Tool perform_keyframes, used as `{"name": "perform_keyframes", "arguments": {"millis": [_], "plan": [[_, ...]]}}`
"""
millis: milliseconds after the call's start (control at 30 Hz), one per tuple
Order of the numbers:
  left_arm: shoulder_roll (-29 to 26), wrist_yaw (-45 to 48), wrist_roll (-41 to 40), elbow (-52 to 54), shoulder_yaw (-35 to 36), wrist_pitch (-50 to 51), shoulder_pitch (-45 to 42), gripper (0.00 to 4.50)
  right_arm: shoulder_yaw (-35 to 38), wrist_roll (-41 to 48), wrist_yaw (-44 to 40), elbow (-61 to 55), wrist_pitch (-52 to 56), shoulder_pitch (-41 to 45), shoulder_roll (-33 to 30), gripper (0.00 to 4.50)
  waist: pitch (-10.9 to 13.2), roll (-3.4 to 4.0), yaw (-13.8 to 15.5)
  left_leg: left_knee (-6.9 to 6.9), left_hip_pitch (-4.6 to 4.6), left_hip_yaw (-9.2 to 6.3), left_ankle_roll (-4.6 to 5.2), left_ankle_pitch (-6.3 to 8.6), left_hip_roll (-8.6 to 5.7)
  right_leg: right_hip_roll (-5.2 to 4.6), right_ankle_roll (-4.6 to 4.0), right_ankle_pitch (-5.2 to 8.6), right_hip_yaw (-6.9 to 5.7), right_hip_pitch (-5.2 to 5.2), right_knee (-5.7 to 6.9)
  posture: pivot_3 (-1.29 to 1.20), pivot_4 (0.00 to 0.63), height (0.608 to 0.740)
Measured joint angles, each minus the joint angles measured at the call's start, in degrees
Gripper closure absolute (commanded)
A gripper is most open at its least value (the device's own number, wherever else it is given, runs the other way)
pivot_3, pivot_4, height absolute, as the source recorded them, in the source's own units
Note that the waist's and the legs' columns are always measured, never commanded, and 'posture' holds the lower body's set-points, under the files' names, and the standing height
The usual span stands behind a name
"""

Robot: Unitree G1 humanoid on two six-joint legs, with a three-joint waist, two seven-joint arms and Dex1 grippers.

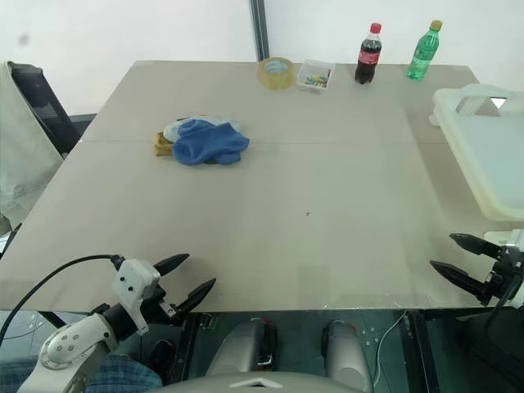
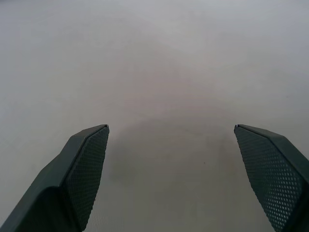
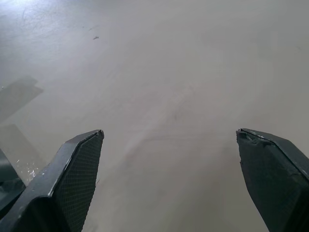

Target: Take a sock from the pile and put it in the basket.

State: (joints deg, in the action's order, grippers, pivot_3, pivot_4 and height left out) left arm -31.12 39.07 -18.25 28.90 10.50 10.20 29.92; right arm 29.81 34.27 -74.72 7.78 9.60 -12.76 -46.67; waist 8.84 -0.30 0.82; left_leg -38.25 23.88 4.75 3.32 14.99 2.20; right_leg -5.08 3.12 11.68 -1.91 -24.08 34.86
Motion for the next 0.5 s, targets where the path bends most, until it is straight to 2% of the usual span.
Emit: {"name": "perform_keyframes", "arguments": {"millis": [100,167,500], "plan": [[0.21,0.04,-0.87,-0.35,0.25,0.11,-1.90,0.07,0.10,-0.14,-0.74,-0.06,-1.40,-1.25,0.24,0.00,0.01,0.00,0.19,0.00,0.00,-0.03,0.00,0.00,0.00,0.01,0.02,0.01,-0.03,0.02,0.01,0.00,0.150,0.740],[0.64,-0.23,-2.33,-1.35,0.96,0.11,-7.06,0.07,-0.12,-0.39,-1.78,-0.60,-4.05,-3.10,2.27,0.00,0.00,0.04,0.72,-0.07,0.01,-0.11,0.00,-0.01,0.01,0.06,0.13,0.08,-0.14,0.07,0.04,0.00,0.150,0.740],[0.01,2.66,-2.67,-5.13,1.65,-1.11,-8.06,0.07,-0.18,-0.60,-2.36,-1.55,-6.23,-5.13,2.85,0.00,0.04,-0.01,-0.02,-0.08,-0.06,0.06,0.13,-0.06,0.02,0.09,-0.02,-0.03,0.04,0.06,0.05,0.00,0.150,0.740]]}}
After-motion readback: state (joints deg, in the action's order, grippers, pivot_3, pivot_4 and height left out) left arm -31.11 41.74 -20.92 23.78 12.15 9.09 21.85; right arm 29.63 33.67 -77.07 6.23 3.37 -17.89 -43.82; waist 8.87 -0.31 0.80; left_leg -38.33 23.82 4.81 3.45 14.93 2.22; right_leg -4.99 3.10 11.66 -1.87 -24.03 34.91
